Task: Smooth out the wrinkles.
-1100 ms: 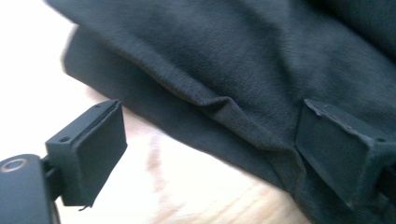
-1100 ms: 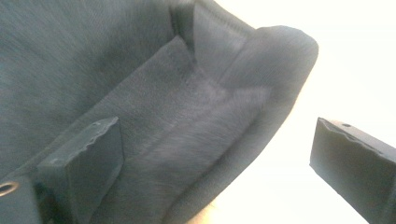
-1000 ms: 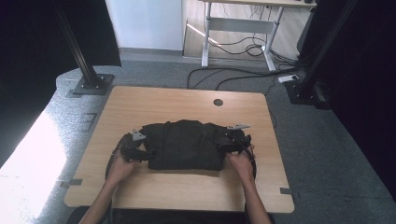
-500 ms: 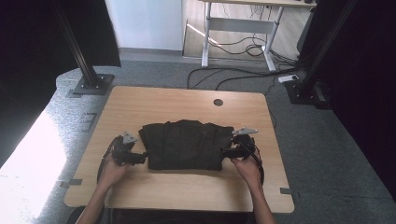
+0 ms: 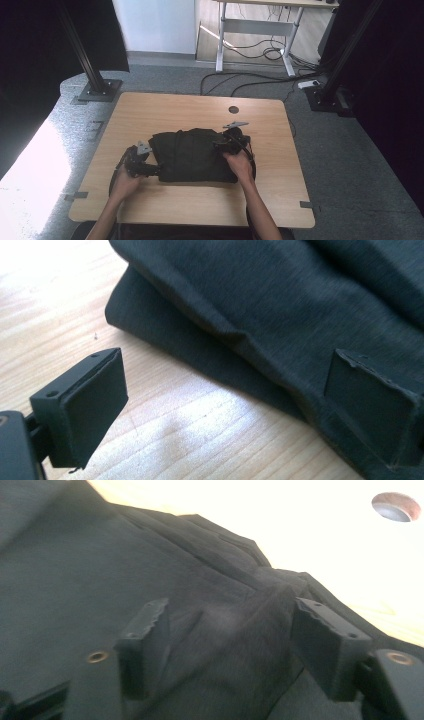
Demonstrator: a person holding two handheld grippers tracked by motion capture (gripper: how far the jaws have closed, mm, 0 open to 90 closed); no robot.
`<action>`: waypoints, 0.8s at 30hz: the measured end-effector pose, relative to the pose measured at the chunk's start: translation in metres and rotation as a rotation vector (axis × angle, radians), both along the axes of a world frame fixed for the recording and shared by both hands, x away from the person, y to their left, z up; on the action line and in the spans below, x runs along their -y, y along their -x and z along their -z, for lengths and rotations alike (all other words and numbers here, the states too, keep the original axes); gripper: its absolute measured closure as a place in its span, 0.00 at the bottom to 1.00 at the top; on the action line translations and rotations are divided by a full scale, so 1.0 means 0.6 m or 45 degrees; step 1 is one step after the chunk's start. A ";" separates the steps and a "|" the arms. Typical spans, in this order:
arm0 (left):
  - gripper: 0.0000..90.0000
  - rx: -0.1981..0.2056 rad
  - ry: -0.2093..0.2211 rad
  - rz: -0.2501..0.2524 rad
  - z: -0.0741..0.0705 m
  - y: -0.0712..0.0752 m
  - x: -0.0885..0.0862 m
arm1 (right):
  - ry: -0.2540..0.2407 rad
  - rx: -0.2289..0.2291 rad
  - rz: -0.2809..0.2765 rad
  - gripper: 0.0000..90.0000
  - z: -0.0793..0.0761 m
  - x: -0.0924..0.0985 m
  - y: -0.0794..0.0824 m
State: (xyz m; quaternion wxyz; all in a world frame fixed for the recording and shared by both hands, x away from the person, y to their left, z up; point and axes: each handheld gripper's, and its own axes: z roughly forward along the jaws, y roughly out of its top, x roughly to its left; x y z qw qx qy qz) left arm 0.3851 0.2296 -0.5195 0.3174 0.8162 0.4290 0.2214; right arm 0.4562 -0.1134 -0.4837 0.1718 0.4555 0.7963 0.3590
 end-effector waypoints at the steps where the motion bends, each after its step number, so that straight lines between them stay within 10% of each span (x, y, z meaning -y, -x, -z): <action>1: 0.04 -0.006 -0.007 0.002 0.002 -0.001 -0.001 | 0.017 -0.016 0.003 0.43 0.003 -0.004 -0.005; 10: 0.03 -0.022 -0.019 0.008 0.012 -0.003 0.001 | 0.100 -0.083 0.049 0.75 0.027 -0.001 -0.020; 15: 0.03 -0.025 -0.023 0.010 0.016 -0.004 0.004 | 0.113 0.001 -0.012 0.96 0.018 -0.021 -0.009; 24: 0.03 -0.032 -0.031 0.018 0.020 -0.004 0.007 | 0.096 -0.061 -0.093 0.88 0.045 -0.064 -0.021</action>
